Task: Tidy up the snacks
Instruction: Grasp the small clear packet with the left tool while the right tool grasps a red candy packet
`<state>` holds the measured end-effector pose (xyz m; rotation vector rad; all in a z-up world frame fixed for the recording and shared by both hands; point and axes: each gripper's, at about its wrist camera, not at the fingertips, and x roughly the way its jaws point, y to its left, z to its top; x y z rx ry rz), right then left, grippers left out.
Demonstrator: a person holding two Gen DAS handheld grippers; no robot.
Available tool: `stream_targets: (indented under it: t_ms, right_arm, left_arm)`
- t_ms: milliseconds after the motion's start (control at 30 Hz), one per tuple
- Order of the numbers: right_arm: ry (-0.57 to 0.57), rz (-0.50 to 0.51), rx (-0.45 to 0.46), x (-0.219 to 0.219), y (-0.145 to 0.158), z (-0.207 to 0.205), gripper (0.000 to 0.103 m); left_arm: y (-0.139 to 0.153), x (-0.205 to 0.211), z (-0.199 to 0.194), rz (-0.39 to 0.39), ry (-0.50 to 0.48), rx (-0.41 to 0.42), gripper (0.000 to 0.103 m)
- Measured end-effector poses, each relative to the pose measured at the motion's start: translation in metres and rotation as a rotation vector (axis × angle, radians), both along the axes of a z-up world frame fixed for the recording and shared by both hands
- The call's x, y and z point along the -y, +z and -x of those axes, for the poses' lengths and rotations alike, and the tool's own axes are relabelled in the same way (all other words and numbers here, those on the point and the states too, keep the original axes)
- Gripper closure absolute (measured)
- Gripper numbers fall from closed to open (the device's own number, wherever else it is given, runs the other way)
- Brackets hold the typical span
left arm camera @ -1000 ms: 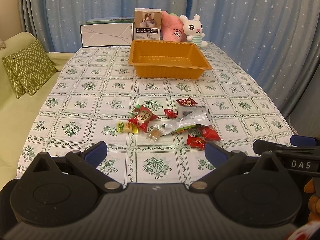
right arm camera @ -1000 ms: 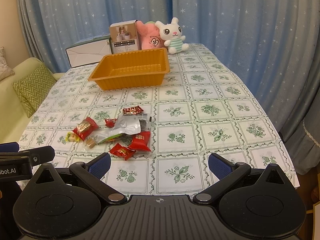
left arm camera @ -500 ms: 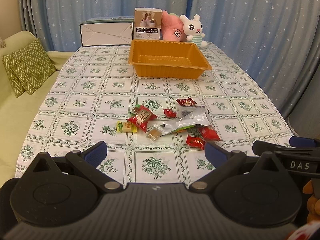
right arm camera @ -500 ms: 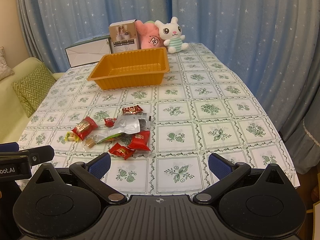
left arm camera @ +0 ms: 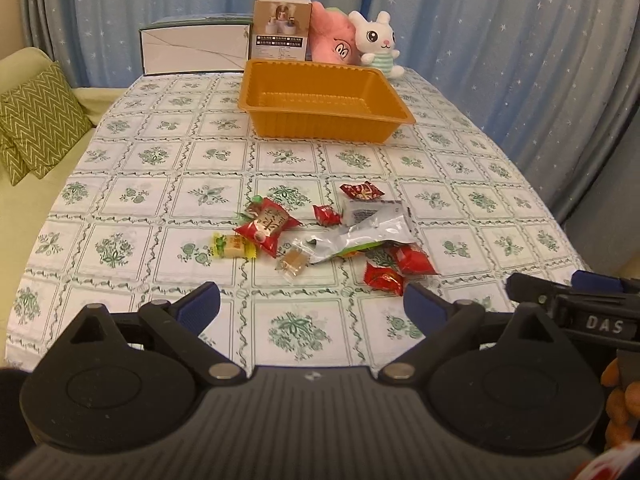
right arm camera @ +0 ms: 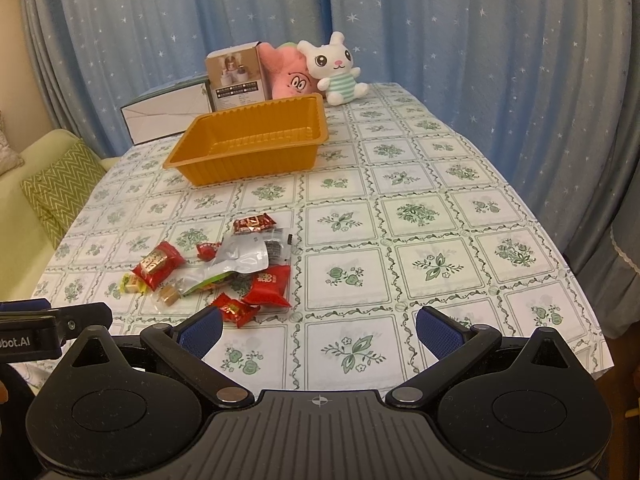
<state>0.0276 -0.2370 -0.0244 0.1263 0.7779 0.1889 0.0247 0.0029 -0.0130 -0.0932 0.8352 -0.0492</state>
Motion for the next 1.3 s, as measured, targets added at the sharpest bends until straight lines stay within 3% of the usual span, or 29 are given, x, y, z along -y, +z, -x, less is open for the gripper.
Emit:
stream_targets:
  t_ms: [200,300,433,567,667,767,1100,1167,1300]
  right_arm:
    - [0.009,-0.004,-0.005,-0.002,-0.01,-0.013,0.001]
    - [0.025,-0.013,-0.013,-0.006,-0.015,-0.022,0.011]
    - [0.049,-0.018,-0.019,-0.014,-0.022,-0.034,0.016]
    - [0.066,-0.03,-0.04,-0.02,-0.033,-0.048,0.025]
    - [0.077,-0.03,-0.054,-0.023,-0.041,-0.058,0.027]
    - [0.073,-0.035,-0.063,-0.026,-0.046,-0.066,0.029]
    - [0.115,-0.034,-0.08,-0.04,-0.062,-0.084,0.034]
    - [0.127,-0.033,-0.081,-0.044,-0.064,-0.087,0.037]
    - [0.139,-0.031,-0.085,-0.051,-0.069,-0.095,0.043]
  left_arm:
    - [-0.013,-0.008,-0.021,-0.029,-0.021,-0.01,0.012]
    - [-0.021,-0.013,-0.033,-0.034,-0.055,-0.016,0.017]
    - [-0.032,-0.015,-0.047,-0.077,-0.12,-0.017,0.027]
    - [-0.045,-0.01,-0.061,-0.066,-0.262,-0.012,0.043]
    - [-0.057,-0.002,-0.071,-0.104,-0.366,-0.014,0.053]
    - [-0.069,-0.002,-0.08,-0.127,-0.412,-0.017,0.059]
    - [-0.098,-0.01,-0.104,-0.117,-0.448,-0.052,0.066]
    - [-0.097,-0.011,-0.107,-0.109,-0.431,-0.054,0.076]
    - [-0.095,-0.012,-0.107,-0.097,-0.396,-0.07,0.085]
